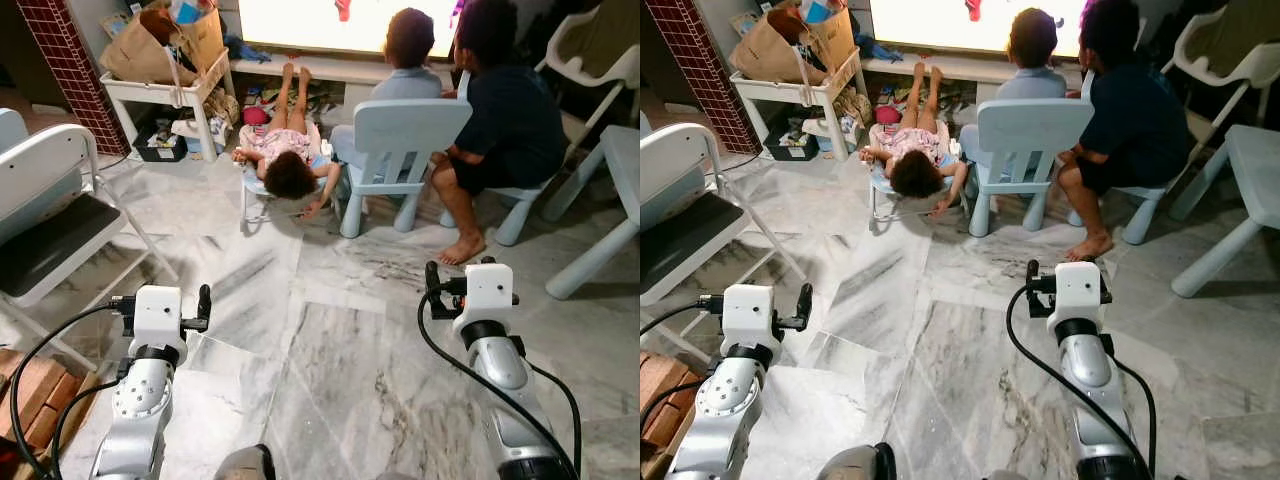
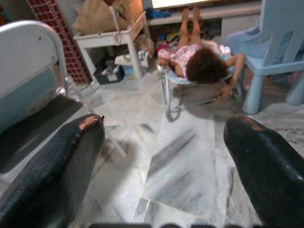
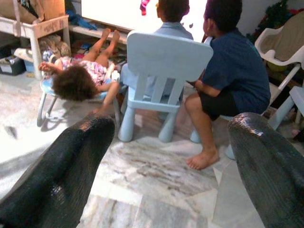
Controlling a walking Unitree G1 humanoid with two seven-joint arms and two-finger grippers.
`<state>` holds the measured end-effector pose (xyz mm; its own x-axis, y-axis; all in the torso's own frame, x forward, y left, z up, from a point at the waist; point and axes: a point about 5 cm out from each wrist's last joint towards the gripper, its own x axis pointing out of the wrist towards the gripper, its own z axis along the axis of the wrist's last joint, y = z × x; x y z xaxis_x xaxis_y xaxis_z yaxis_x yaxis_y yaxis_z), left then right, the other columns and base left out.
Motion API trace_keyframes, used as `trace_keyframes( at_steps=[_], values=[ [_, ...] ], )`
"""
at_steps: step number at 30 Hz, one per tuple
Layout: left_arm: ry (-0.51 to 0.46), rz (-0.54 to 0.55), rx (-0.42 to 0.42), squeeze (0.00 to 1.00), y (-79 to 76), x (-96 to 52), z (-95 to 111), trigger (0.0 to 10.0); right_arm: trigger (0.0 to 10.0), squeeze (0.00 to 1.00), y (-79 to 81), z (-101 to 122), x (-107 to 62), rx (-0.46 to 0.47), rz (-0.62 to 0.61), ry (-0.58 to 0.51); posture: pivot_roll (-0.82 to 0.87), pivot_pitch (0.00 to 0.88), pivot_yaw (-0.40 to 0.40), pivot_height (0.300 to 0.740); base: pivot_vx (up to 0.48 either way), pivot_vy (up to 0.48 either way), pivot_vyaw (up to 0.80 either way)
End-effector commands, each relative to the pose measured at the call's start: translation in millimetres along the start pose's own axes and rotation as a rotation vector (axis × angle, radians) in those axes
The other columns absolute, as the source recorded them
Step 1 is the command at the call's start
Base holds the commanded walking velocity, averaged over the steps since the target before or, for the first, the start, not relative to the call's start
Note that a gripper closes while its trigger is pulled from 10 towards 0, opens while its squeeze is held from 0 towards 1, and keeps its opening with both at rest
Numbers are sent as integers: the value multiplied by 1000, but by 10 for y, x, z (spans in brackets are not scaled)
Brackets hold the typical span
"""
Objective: Restocking fridge
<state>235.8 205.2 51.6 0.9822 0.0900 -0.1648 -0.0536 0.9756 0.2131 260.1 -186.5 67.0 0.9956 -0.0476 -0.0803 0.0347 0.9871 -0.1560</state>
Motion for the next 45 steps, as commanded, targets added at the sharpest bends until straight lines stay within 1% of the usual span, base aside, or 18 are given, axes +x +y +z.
trace_keyframes(
  at_steps=[1, 3, 5, 10, 15, 18, 20, 23, 27, 28, 29, 30, 33, 36, 37, 40, 42, 45],
  values=[
    [-6, -9, 7, 0, 18, -2, 25, 10000, 10000, 0, -5, 28, -5, -4, 3, -17, -49, 0, 4, 740, 0, 0, 0],
    [2, -11, 6, 0, 29, -57, -4, 10000, 10000, 0, -13, -1, -49, -15, 4, -10, -53, 0, 14, 740, 0, 0, 0],
    [37, -29, 3, 0, 19, -262, -120, 10000, 10000, 0, -58, -120, -181, -23, 2, 31, -41, 0, 21, 740, 0, 0, 0],
    [61, -36, 3, 0, -11, -394, -198, 10000, 10000, 0, -57, -188, -213, -8, 18, 68, -35, 0, 14, 740, 0, 0, 0],
    [36, -17, -9, 0, -3, -282, -94, 10000, 10000, 0, 93, -112, -69, -8, 90, 29, -18, 0, 6, 740, 0, 0, 0],
    [54, 3, -15, 0, 61, -282, -104, 10000, 10000, 0, 120, -70, -53, -20, 106, 12, -23, 7, 18, 740, 0, 164, 0],
    [62, 10, -15, 0, 79, -290, -115, 10000, 10000, 0, 143, -60, -54, 19, 127, 10, -23, 7, 18, 740, 0, 360, 0],
    [79, 17, -28, 0, 79, -316, -130, 10000, 10000, 0, 112, -72, -53, -11, 104, 11, -23, 18, 22, 740, 0, 420, 0],
    [84, 8, -28, 0, 38, -323, -141, 10000, 10000, 0, 86, -185, -75, 91, 95, 78, -24, 17, 26, 740, 0, 473, 0],
    [78, 4, -23, 0, 27, -314, -129, 10000, 10000, 0, 85, -169, -68, 96, 95, 63, -27, 23, 29, 740, 0, 476, 0],
    [71, 5, -17, 0, 27, -295, -114, 10000, 10000, 0, 61, -129, -36, 17, 69, 40, -27, 23, 29, 740, 0, 480, 0],
    [69, 6, -16, 0, 27, -292, -112, 10000, 10000, 0, 55, -121, -29, -5, 62, 35, -27, 22, 29, 740, 0, 480, 0],
    [56, 5, -13, 0, 36, -223, -67, 10000, 10000, 0, 83, -92, 53, 28, 57, 43, -29, 16, 33, 740, 0, 480, 0],
    [44, -7, 5, 0, 26, -168, -31, 10000, 10000, 0, 104, -65, 101, 6, 29, 46, -27, 15, 32, 740, 0, 480, 0],
    [36, -5, 9, 0, 31, -134, -4, 10000, 10000, 0, 126, -55, 119, 59, 35, 48, -27, 15, 33, 740, 0, 480, 0],
    [35, 3, 7, 0, 37, -117, 3, 10000, 10000, 0, 137, -61, 119, 65, 39, 55, -32, 12, 36, 740, 0, 480, 0],
    [38, 4, 0, 0, 3, -119, -7, 10000, 10000, 0, 205, -62, 82, 84, 111, 54, -32, 12, 36, 740, 0, 480, 0],
    [39, -7, -4, 0, -47, -142, -28, 10000, 10000, 0, 218, -52, 43, 91, 134, 31, -36, 18, 33, 740, 0, 480, 279]
  ],
)
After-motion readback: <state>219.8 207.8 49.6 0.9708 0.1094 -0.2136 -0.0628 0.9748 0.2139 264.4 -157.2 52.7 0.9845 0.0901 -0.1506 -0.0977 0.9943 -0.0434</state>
